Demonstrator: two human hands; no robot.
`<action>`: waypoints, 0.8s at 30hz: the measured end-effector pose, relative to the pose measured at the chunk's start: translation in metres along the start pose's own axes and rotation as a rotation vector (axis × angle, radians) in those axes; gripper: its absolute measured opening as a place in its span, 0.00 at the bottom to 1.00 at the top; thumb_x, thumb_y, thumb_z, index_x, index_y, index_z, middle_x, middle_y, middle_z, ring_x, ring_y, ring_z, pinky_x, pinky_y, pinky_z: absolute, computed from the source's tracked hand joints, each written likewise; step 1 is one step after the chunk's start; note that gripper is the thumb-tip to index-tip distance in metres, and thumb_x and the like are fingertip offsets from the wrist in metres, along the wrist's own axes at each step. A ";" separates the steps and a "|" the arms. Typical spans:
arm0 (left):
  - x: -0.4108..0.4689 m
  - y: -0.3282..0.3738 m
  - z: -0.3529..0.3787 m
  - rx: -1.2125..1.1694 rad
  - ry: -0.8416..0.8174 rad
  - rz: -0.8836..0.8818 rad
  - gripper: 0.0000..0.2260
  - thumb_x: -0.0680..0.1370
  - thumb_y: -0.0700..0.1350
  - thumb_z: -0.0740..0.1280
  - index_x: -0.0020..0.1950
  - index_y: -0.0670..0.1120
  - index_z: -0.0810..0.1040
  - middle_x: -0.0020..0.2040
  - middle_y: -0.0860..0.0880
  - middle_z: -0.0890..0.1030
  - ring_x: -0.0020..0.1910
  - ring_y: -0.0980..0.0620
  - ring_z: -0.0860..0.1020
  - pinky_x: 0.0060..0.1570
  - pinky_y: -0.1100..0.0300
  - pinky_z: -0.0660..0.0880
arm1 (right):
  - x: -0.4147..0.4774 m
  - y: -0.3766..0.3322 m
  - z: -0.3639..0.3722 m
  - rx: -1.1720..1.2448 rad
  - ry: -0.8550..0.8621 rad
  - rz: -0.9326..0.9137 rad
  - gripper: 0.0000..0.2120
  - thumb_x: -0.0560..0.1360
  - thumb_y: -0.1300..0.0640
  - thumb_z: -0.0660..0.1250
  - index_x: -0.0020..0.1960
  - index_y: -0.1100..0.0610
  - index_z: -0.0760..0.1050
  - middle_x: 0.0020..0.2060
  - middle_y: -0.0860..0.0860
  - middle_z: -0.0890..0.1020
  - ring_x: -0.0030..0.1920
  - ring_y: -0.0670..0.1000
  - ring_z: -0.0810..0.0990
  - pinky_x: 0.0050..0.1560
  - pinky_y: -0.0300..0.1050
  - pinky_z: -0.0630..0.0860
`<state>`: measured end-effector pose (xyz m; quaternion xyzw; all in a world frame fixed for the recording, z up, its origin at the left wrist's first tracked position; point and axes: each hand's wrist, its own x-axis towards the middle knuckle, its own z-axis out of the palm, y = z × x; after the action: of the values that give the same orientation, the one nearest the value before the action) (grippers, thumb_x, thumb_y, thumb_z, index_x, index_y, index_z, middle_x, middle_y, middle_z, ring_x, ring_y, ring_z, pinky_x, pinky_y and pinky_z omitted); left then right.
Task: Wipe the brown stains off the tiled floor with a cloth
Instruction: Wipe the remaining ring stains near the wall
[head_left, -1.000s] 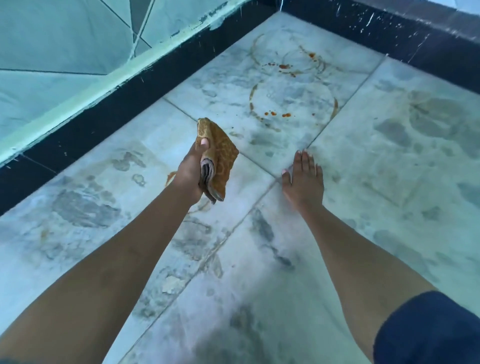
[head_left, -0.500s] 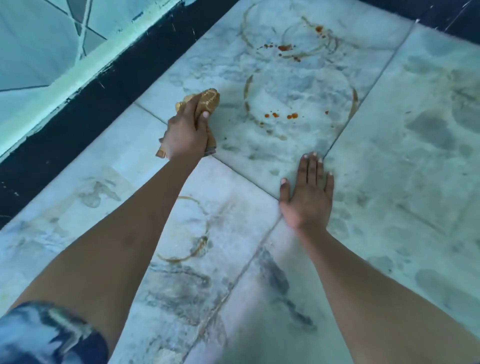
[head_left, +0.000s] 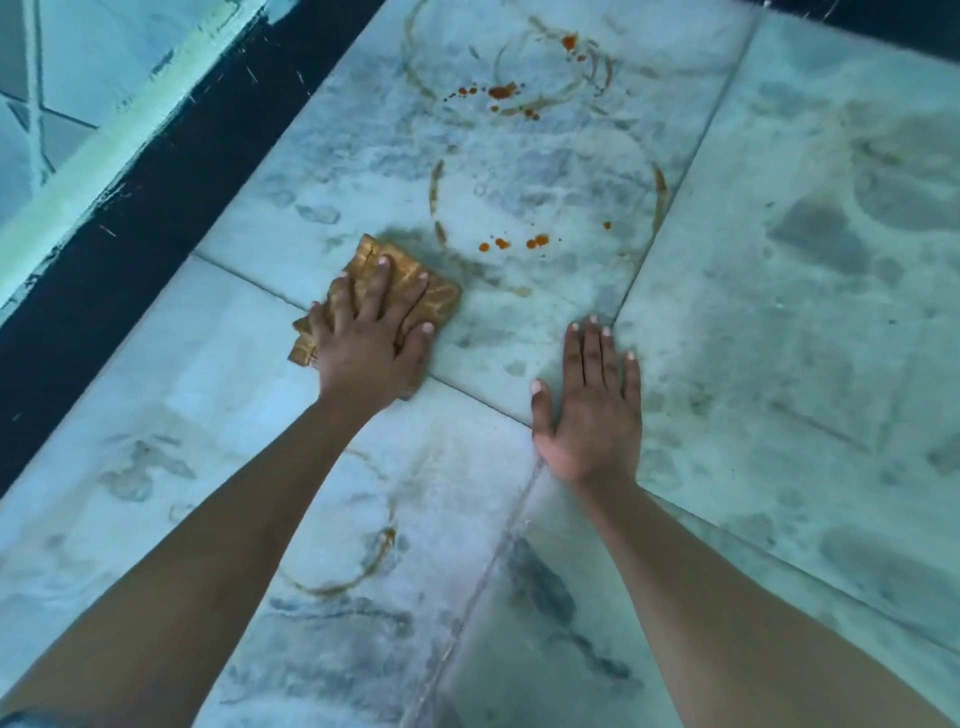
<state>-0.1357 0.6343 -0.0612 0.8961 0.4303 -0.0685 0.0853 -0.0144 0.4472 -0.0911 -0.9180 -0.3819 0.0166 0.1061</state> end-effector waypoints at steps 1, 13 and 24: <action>0.013 -0.008 -0.003 -0.024 -0.001 -0.094 0.22 0.80 0.62 0.48 0.74 0.66 0.49 0.78 0.55 0.45 0.76 0.40 0.44 0.71 0.38 0.45 | 0.001 0.001 0.000 0.000 0.005 -0.001 0.32 0.75 0.45 0.50 0.74 0.62 0.59 0.74 0.58 0.61 0.74 0.56 0.60 0.73 0.53 0.49; 0.028 0.055 -0.004 0.012 -0.025 0.143 0.22 0.80 0.61 0.46 0.74 0.66 0.45 0.78 0.57 0.42 0.76 0.42 0.43 0.70 0.39 0.47 | 0.002 -0.002 -0.004 0.018 -0.015 0.007 0.32 0.75 0.44 0.50 0.74 0.61 0.60 0.74 0.58 0.62 0.74 0.56 0.61 0.72 0.54 0.51; 0.108 0.117 -0.015 -0.089 -0.066 0.057 0.23 0.80 0.61 0.44 0.76 0.63 0.45 0.78 0.53 0.41 0.75 0.36 0.40 0.69 0.32 0.41 | 0.001 0.000 0.000 0.010 -0.033 -0.003 0.32 0.76 0.44 0.47 0.75 0.61 0.57 0.75 0.57 0.58 0.75 0.55 0.57 0.73 0.55 0.50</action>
<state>0.0234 0.6477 -0.0564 0.9006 0.4040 -0.0765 0.1410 -0.0135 0.4478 -0.0908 -0.9165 -0.3846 0.0334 0.1046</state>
